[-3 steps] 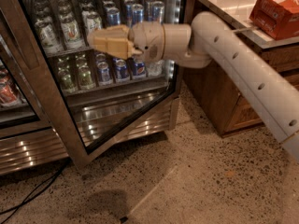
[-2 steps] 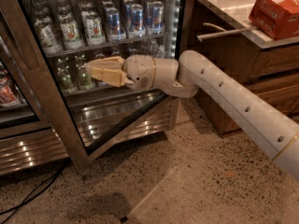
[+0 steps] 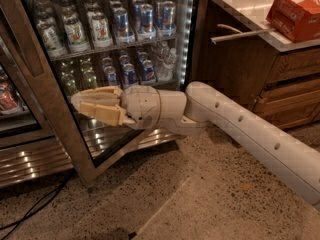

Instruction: Open right fridge door

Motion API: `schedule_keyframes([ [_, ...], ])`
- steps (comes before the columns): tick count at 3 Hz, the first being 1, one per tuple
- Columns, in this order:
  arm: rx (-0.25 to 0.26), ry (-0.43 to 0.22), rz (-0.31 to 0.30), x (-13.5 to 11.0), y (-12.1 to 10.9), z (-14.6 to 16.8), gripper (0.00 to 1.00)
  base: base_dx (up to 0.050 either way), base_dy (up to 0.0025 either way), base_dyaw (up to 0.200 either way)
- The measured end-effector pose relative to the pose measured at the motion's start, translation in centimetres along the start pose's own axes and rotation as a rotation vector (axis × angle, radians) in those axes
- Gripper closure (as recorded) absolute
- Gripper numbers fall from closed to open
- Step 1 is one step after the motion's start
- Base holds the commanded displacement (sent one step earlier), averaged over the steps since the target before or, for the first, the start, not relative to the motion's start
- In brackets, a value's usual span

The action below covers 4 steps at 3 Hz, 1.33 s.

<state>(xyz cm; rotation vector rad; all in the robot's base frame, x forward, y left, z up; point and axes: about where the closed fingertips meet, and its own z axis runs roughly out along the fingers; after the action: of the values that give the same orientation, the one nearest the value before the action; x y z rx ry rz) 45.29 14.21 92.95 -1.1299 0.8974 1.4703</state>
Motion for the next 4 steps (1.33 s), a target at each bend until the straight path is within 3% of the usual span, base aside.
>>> schedule_keyframes([
  [1, -0.053, -0.045, -0.035, -2.57, 7.87, 1.08, 1.0, 0.0, 0.0, 0.0],
  [4, -0.054, -0.045, -0.035, -2.59, 7.84, 1.13, 1.0, -0.048, -0.00003, 0.0],
])
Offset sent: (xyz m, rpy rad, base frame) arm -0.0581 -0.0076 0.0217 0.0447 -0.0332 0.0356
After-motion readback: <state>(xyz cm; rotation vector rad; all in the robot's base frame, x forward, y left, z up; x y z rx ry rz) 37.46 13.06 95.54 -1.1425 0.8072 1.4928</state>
